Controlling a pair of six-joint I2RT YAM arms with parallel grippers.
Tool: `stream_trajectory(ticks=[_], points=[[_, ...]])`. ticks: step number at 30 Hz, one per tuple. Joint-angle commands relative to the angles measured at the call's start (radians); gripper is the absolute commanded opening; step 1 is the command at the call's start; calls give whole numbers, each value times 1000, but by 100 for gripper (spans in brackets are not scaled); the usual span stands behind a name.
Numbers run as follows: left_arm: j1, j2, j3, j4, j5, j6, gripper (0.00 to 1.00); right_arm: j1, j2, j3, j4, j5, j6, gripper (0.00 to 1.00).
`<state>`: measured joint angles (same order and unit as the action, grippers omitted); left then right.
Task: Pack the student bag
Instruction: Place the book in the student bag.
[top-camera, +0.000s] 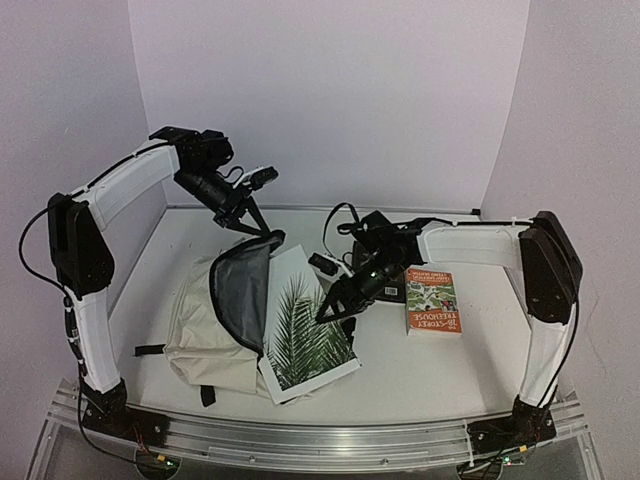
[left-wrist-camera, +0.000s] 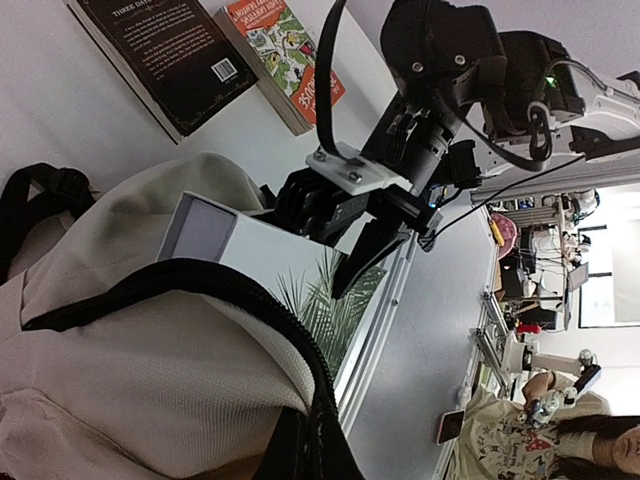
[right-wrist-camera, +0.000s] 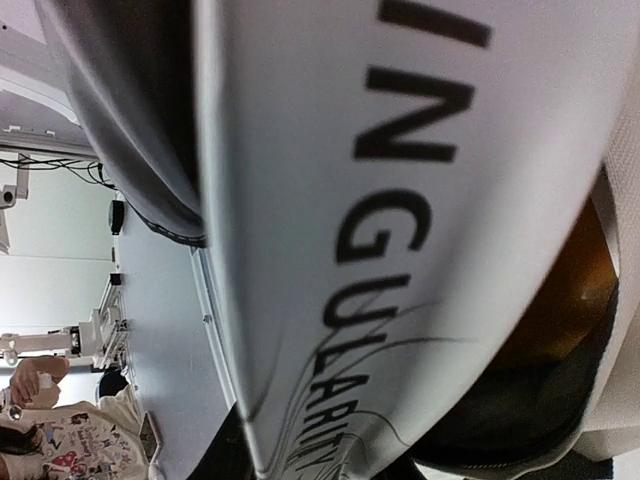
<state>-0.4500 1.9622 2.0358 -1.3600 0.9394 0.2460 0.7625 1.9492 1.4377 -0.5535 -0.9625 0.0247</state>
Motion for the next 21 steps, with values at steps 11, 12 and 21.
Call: stream_trajectory(ticks=[11,12,21], points=[[-19,92,240,206,254,-2,0,103,90,85,24,-78,-70,29],[-24,93,229,197,255,3,0,103,98,91,44,-81,-59,29],[-46,60,69,250,254,-22,0,103,137,147,165,-16,37,29]])
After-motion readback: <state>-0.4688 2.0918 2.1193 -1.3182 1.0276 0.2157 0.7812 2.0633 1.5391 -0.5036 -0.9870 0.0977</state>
